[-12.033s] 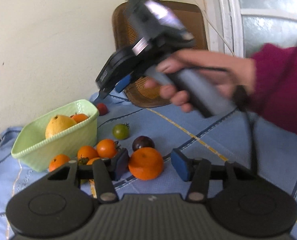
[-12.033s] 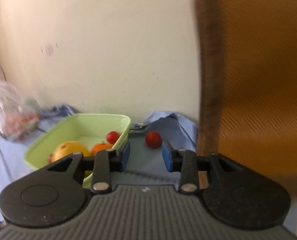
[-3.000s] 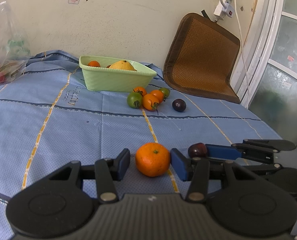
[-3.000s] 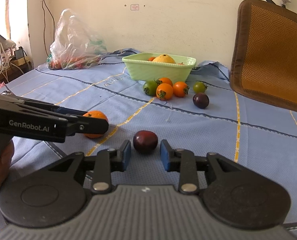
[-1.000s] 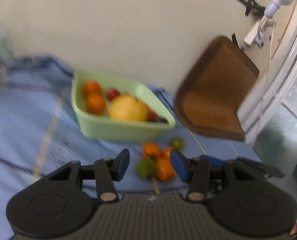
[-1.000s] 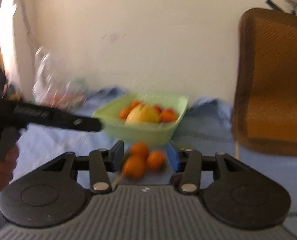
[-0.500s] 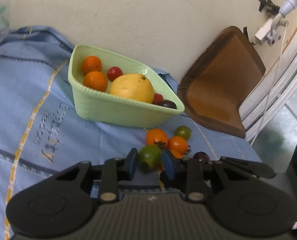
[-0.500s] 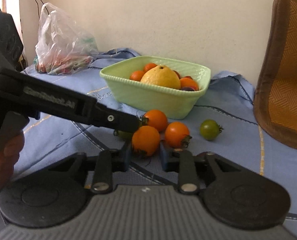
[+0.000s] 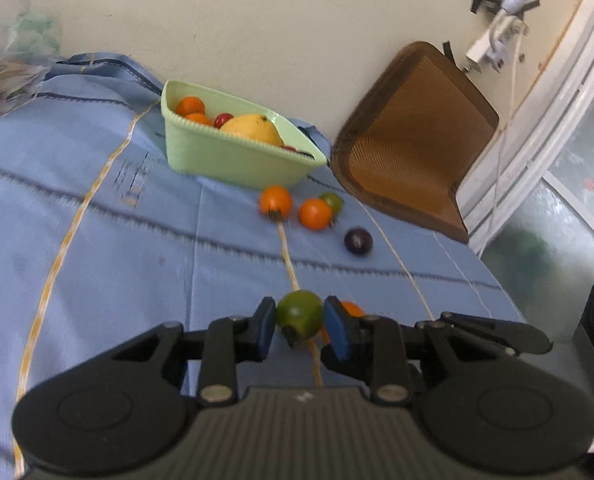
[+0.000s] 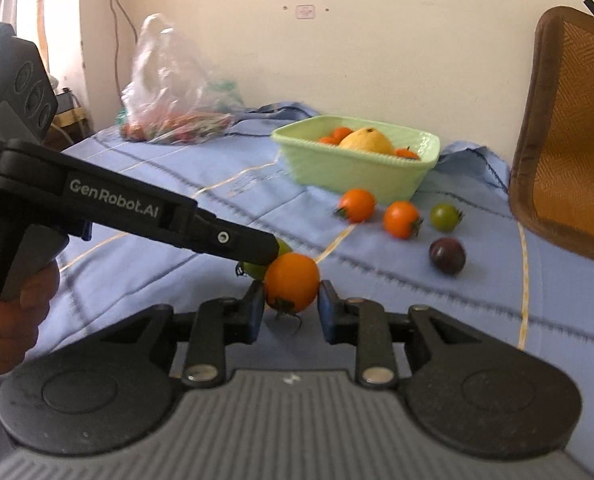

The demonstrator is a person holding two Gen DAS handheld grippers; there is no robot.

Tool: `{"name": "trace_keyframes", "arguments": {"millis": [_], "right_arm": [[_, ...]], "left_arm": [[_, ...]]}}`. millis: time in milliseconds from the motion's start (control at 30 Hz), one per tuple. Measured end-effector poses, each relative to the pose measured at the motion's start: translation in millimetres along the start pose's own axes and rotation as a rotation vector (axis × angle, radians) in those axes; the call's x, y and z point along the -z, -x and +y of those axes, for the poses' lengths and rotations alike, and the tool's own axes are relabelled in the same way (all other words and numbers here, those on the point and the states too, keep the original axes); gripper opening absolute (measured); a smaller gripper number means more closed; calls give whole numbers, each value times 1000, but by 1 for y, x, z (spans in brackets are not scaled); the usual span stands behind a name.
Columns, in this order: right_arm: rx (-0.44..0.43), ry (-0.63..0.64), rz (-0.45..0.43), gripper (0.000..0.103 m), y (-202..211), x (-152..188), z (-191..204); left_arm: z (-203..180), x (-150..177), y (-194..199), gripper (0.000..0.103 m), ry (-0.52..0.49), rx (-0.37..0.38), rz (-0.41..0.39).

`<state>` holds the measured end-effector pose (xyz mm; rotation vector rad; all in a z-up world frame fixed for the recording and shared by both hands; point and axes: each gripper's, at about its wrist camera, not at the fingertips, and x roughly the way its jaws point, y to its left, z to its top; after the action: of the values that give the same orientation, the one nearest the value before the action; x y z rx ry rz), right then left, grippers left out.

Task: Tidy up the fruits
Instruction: 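Lower the green tomato onto the cloth and open the left tool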

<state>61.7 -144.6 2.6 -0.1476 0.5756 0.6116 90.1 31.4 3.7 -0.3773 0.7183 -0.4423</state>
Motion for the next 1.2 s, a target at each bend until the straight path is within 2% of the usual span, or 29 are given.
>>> {"name": "trace_keyframes", "arguments": {"millis": [267, 400, 567, 700, 933, 1033, 1100, 1200], "right_arm": [[-3, -27, 10, 31, 29, 22, 18], [8, -31, 11, 31, 38, 30, 24], [94, 6, -8, 31, 47, 39, 28], [144, -34, -12, 31, 53, 46, 19], [172, -48, -43, 33, 56, 57, 22], [171, -58, -42, 33, 56, 56, 21], [172, -58, -42, 34, 56, 57, 21], [169, -57, -41, 35, 56, 57, 21]], "left_arm": [[-17, 28, 21, 27, -34, 0, 3], [-24, 39, 26, 27, -79, -31, -14], [-32, 45, 31, 30, -123, -82, -36], [-34, 52, 31, 35, -137, -87, -40], [-37, 59, 31, 36, -168, -96, -58], [-36, 60, 32, 41, -169, -99, -70], [-37, 61, 33, 50, -172, -102, -76], [-37, 62, 35, 53, -174, -102, -86]]}}
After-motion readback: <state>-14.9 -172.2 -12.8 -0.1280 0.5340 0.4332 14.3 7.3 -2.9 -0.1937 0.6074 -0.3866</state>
